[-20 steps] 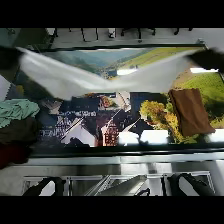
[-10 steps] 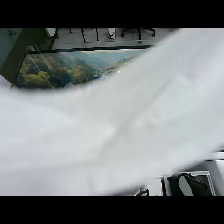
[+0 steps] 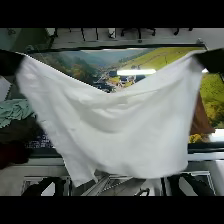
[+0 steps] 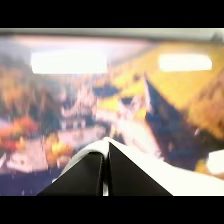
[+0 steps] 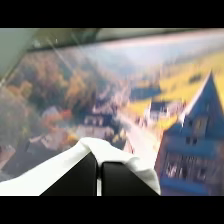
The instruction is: Fold the shirts.
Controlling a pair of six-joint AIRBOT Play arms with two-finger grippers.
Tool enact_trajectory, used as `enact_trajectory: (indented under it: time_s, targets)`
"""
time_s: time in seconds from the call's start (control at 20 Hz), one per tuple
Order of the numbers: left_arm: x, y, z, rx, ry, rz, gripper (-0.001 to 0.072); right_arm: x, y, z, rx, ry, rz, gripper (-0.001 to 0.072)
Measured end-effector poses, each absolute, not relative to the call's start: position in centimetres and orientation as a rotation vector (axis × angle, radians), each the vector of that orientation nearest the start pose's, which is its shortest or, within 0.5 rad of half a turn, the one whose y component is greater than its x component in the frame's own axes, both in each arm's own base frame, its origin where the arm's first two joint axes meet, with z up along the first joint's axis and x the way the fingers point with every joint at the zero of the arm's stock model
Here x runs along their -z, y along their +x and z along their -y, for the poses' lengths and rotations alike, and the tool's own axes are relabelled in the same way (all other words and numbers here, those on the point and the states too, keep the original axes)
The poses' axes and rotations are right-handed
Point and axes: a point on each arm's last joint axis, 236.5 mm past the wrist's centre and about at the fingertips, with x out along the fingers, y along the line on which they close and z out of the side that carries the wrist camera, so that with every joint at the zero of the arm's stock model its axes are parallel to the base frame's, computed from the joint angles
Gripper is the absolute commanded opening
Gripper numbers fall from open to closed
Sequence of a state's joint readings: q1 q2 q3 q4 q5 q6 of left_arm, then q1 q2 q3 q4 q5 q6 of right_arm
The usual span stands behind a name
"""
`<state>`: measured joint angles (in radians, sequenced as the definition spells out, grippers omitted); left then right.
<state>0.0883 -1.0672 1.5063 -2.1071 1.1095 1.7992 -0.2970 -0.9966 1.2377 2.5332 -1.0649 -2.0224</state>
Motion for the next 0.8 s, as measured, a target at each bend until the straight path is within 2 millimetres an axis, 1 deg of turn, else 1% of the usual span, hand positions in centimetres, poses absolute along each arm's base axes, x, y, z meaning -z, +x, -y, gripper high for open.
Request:
enact_trajectory:
  time_s: [0.05, 0.1, 0.15, 0.2, 0.25, 0.3, 0.35, 0.4, 0.45, 0.5, 0.6, 0.65, 0.7, 0.8]
  targets:
    - [-22.5, 43.3, 7.1, 0.347, -0.197, -0.684, 0.0016, -19.7, 42.1, -4.9, -0.416, 0.498, -0.597, 0.0019]
    - [-18.8, 45.1, 6.8, 0.328, -0.203, -0.747, 0.0016, -15.0, 43.6, -4.3, -0.370, 0.547, -0.663, 0.0019]
    - [-14.9, 46.8, 6.4, 0.307, -0.218, -0.812, 0.0016, -11.0, 44.7, -3.8, -0.329, 0.586, -0.717, 0.0019]
    - [-11.0, 48.3, 5.5, 0.275, -0.232, -0.876, 0.0016, -6.9, 45.8, -3.3, -0.287, 0.626, -0.775, 0.0019]
    - [-7.8, 49.4, 4.7, 0.249, -0.249, -0.933, 0.0015, -3.6, 46.6, -2.9, -0.254, 0.654, -0.823, 0.0019]
    - [-5.2, 50.6, 3.8, 0.225, -0.268, -0.974, 0.0016, -0.7, 47.7, -2.5, -0.225, 0.684, -0.855, 0.0019]
    - [-2.9, 51.6, 3.1, 0.207, -0.286, -1.012, 0.0016, 1.4, 48.6, -2.2, -0.208, 0.700, -0.881, 0.0019]
    - [-1.0, 52.5, 2.5, 0.195, -0.296, -1.043, 0.0016, 3.2, 49.7, -1.9, -0.196, 0.713, -0.902, 0.0019]
    - [0.5, 53.4, 2.0, 0.184, -0.307, -1.064, 0.0015, 4.3, 50.7, -1.6, -0.189, 0.719, -0.908, 0.0019]
    - [1.3, 54.4, 1.6, 0.177, -0.312, -1.068, 0.0016, 4.9, 52.0, -1.3, -0.185, 0.723, -0.904, 0.0019]
    - [2.1, 56.5, 1.0, 0.167, -0.323, -1.063, 0.0016, 5.1, 54.2, -0.8, -0.181, 0.728, -0.882, 0.0019]
    - [2.1, 57.4, 0.8, 0.165, -0.327, -1.053, 0.0016, 4.6, 55.3, -0.5, -0.183, 0.727, -0.863, 0.0019]
    - [1.6, 58.4, 0.7, 0.164, -0.329, -1.035, 0.0016, 3.9, 56.2, -0.3, -0.184, 0.730, -0.842, 0.0019]
    - [0.4, 59.8, 0.7, 0.170, -0.325, -1.005, 0.0016, 2.6, 57.5, -0.2, -0.199, 0.726, -0.815, 0.0018]
